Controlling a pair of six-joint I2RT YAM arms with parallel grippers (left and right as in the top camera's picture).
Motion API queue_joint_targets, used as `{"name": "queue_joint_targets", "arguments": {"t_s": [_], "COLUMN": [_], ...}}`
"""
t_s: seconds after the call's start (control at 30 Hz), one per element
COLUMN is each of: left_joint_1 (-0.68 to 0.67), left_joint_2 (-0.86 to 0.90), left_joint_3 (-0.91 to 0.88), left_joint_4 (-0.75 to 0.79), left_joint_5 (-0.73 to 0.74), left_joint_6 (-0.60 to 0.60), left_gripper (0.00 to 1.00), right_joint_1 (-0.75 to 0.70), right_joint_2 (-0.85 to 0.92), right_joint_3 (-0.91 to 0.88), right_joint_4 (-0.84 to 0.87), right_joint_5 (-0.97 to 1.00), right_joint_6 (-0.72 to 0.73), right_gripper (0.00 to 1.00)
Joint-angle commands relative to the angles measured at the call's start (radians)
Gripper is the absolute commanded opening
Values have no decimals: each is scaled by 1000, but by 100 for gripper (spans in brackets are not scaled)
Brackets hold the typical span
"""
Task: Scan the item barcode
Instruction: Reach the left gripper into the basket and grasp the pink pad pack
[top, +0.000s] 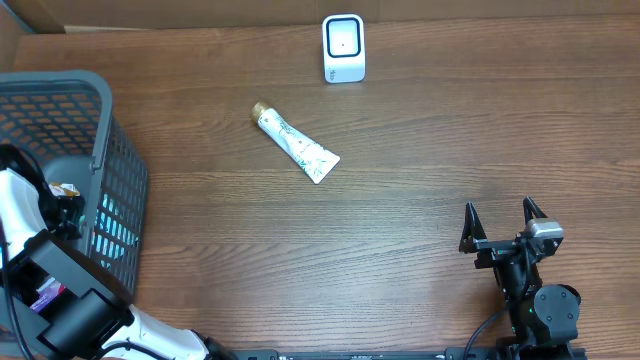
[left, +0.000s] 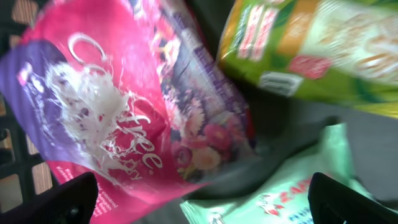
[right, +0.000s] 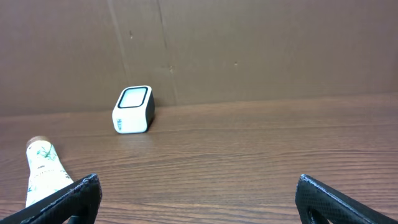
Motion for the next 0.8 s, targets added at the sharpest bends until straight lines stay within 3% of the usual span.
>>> {"name": "queue_joint_targets", "arguments": {"t_s": [0.0, 0.77], "left_joint_1": [3, 7], "left_joint_2": [13, 160], "left_joint_3": [70, 70], "left_joint_4": [-19, -19], "left_joint_5": [-8, -93], "left_joint_6": [22, 23], "left_gripper": [100, 100], "right_joint_1": [5, 5], "right_joint_2": [-12, -12], "right_joint_3": [-11, -11], "right_joint_4": [3, 3], "right_joint_5": [-4, -4], "right_joint_6": [8, 8], "right_gripper": [100, 100]}}
